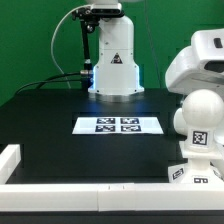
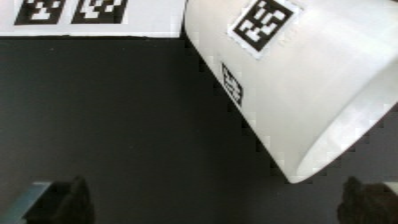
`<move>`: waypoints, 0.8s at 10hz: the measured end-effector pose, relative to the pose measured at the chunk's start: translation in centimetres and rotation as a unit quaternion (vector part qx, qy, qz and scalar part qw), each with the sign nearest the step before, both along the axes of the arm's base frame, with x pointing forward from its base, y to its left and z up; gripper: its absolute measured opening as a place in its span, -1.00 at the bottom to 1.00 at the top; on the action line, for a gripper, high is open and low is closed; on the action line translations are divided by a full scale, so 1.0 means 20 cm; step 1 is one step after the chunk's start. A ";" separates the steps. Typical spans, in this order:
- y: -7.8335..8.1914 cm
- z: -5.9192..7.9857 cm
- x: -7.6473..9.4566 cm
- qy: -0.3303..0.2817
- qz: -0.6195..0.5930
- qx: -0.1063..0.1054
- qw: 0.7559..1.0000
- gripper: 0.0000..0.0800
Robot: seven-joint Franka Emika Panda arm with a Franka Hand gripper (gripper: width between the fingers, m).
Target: Assemble lamp
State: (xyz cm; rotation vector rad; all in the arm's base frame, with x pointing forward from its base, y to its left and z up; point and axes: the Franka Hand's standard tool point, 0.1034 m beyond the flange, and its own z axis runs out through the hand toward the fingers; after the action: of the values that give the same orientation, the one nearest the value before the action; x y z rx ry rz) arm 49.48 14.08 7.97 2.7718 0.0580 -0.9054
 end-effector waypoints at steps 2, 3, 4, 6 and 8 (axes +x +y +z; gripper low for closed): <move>0.04 -0.04 -0.06 0.000 -0.013 -0.013 1.000 0.75; 0.07 -0.07 -0.10 0.003 -0.011 -0.013 1.000 0.75; 0.08 -0.10 -0.14 0.005 -0.014 -0.017 1.000 0.75; 0.06 -0.13 -0.18 0.014 -0.023 -0.028 0.999 0.75; 0.05 -0.14 -0.18 0.015 -0.025 -0.030 0.999 0.68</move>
Offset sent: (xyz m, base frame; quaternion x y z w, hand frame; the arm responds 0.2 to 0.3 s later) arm -0.0349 0.0128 -0.0185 -0.0037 -0.0017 0.0226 0.9997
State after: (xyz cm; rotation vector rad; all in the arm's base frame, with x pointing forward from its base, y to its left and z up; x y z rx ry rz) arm 45.91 15.13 5.23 2.7164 -0.0326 -0.9448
